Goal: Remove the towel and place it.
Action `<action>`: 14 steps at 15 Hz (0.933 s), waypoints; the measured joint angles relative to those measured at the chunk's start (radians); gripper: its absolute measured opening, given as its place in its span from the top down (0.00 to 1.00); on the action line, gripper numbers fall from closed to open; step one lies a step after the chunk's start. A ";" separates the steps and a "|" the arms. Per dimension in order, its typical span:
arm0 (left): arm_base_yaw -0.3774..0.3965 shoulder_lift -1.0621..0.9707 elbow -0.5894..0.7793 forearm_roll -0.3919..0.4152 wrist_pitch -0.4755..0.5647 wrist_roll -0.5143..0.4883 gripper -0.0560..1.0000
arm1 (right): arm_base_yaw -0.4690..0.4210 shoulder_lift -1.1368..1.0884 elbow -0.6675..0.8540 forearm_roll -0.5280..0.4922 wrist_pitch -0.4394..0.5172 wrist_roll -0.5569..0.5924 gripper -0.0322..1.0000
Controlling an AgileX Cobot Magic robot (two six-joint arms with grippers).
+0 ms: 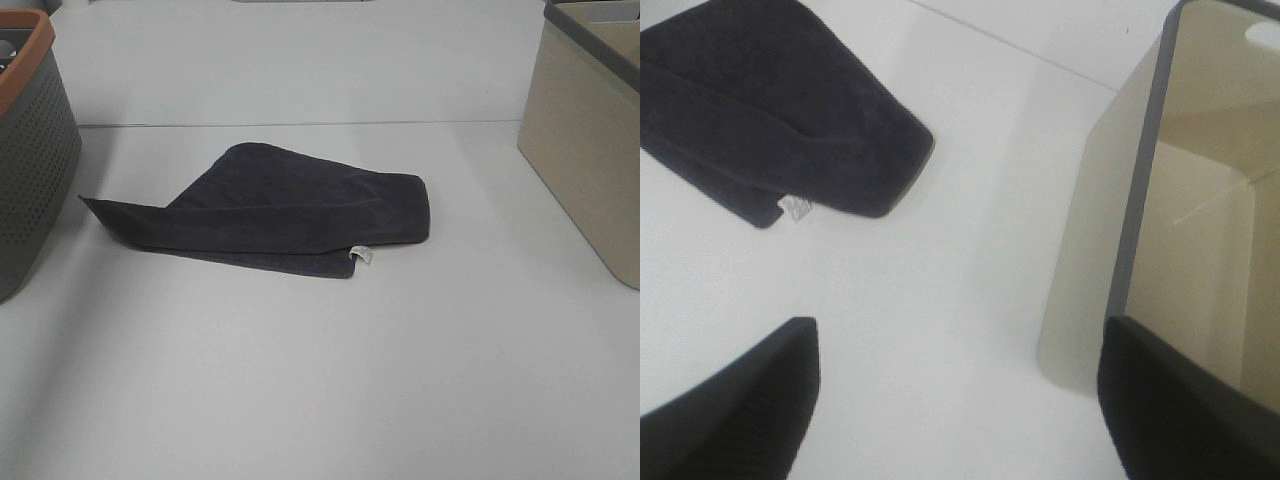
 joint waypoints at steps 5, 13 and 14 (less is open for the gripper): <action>0.000 -0.382 0.450 -0.022 0.002 -0.029 0.23 | 0.000 -0.419 0.451 0.001 0.014 0.061 0.24; 0.000 -1.011 0.868 -0.072 0.003 -0.033 0.23 | 0.000 -0.876 0.872 0.063 -0.033 0.064 0.24; 0.000 -1.047 0.887 -0.073 0.003 -0.033 0.23 | 0.000 -0.901 0.887 0.073 -0.037 0.060 0.24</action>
